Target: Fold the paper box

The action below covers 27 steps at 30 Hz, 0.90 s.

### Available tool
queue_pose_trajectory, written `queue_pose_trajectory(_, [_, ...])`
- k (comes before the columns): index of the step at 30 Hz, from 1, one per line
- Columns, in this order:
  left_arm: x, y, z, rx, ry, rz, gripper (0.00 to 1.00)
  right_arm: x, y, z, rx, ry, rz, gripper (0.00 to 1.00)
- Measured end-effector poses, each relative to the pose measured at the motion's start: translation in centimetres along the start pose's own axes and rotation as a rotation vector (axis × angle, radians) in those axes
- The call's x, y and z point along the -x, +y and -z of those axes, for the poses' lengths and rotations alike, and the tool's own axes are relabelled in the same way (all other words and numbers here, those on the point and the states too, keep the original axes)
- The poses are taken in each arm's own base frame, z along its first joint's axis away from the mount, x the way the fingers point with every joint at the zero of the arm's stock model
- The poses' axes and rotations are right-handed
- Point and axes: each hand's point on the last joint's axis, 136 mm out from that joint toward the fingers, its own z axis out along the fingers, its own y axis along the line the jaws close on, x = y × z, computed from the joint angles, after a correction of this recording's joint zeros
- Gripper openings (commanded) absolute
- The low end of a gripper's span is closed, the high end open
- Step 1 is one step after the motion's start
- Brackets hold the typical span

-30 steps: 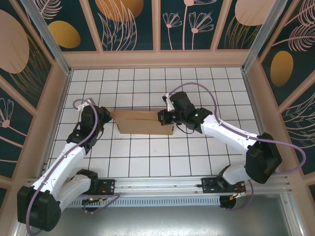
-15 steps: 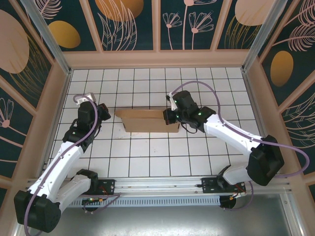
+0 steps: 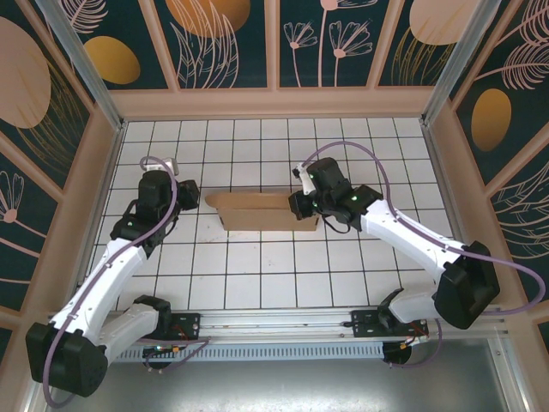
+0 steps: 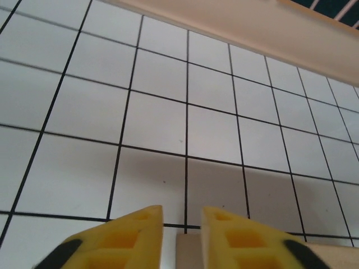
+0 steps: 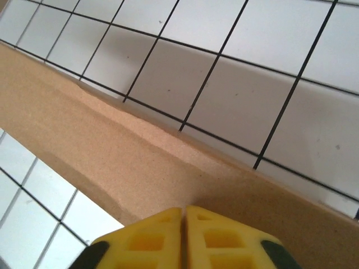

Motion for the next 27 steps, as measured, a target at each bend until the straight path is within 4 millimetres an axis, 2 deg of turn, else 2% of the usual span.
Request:
queue_pose_trajectory(3, [1.4, -1.3, 1.0, -0.047, -0.029, -0.057, 0.4, 0.9, 1.1, 1.5, 0.038, -0.02, 0.028, 0.36])
queue_pose_trajectory(4, [1.9, -1.7, 1.4, -0.065, -0.039, -0.078, 0.51, 1.5, 1.4, 2.3, 0.047, -0.042, 0.039, 0.38])
queue_pose_trajectory(5, [2.2, -2.2, 1.7, -0.085, -0.046, -0.098, 0.67, 2.4, 1.8, 3.3, 0.057, -0.076, 0.057, 0.38])
queue_pose_trajectory(6, [2.5, -2.6, 1.9, -0.098, -0.049, -0.11, 0.73, 3.1, 2.1, 4.3, 0.064, -0.106, 0.072, 0.38])
queue_pose_trajectory(8, [3.0, -3.1, 2.4, -0.113, -0.051, -0.138, 0.75, 4.4, 2.4, 6.6, 0.066, -0.178, 0.122, 0.4])
queue_pose_trajectory(12, [5.1, -3.6, 3.8, -0.103, -0.111, -0.192, 0.73, 5.5, 2.5, 9.9, 0.029, -0.29, 0.274, 0.42])
queue_pose_trajectory(16, [6.5, -4.2, 4.7, -0.108, -0.15, -0.267, 0.75, 4.2, 2.3, 12.8, -0.007, -0.408, 0.485, 0.43])
queue_pose_trajectory(19, [6.6, -4.0, 4.4, -0.092, -0.155, -0.314, 0.88, 3.1, 2.3, 14.7, -0.026, -0.48, 0.606, 0.43])
queue_pose_trajectory(24, [6.8, -4.0, 4.1, -0.085, -0.184, -0.382, 0.87, 2.7, 3.2, 16.2, -0.016, -0.539, 0.722, 0.42])
queue_pose_trajectory(27, [6.4, -3.8, 4.0, -0.083, -0.214, -0.486, 0.82, 1.2, 3.1, 15.5, 0.003, -0.527, 0.762, 0.4])
